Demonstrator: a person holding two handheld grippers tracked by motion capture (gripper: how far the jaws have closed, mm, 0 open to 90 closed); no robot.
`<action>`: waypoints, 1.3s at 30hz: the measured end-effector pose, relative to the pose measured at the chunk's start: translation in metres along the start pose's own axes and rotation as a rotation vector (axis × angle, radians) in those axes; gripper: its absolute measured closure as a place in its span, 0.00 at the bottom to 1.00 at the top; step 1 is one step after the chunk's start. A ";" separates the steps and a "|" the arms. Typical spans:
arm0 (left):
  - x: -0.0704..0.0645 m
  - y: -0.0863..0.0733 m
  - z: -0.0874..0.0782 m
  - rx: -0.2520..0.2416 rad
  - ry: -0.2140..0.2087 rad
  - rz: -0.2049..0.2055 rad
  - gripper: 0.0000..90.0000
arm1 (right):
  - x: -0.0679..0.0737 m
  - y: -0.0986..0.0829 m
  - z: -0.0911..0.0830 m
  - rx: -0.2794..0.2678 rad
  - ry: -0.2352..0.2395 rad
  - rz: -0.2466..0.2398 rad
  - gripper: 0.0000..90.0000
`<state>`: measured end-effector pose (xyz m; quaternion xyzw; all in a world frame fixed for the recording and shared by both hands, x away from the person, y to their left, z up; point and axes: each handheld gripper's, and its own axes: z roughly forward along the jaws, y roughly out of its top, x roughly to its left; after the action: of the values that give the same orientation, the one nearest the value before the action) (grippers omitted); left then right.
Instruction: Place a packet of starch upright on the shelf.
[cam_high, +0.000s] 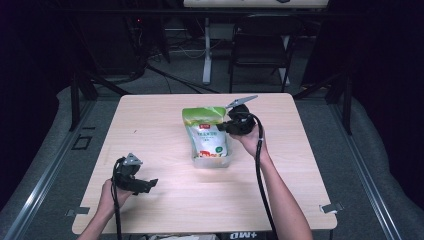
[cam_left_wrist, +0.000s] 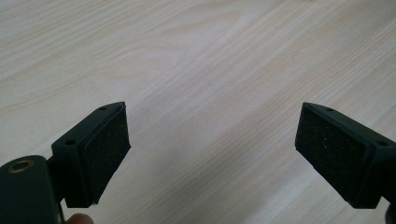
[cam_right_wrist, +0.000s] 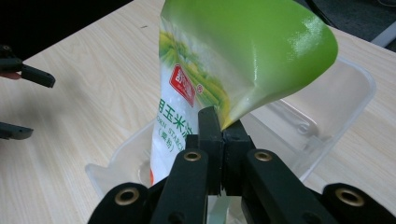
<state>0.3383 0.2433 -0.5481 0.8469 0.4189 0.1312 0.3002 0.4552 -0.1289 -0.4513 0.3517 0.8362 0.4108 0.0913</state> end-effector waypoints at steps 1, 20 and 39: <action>0.000 0.000 0.000 0.001 0.000 0.000 0.11 | -0.001 -0.001 0.000 -0.003 -0.009 -0.004 1.00; 0.000 0.000 0.001 0.009 -0.001 0.000 0.11 | -0.012 -0.011 0.002 0.033 -0.067 -0.012 0.92; -0.001 0.000 0.001 0.006 0.003 -0.001 0.11 | -0.013 -0.010 -0.039 -0.007 -0.090 0.081 0.37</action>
<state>0.3384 0.2425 -0.5485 0.8475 0.4199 0.1312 0.2970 0.4429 -0.1659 -0.4357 0.4032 0.8149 0.4008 0.1130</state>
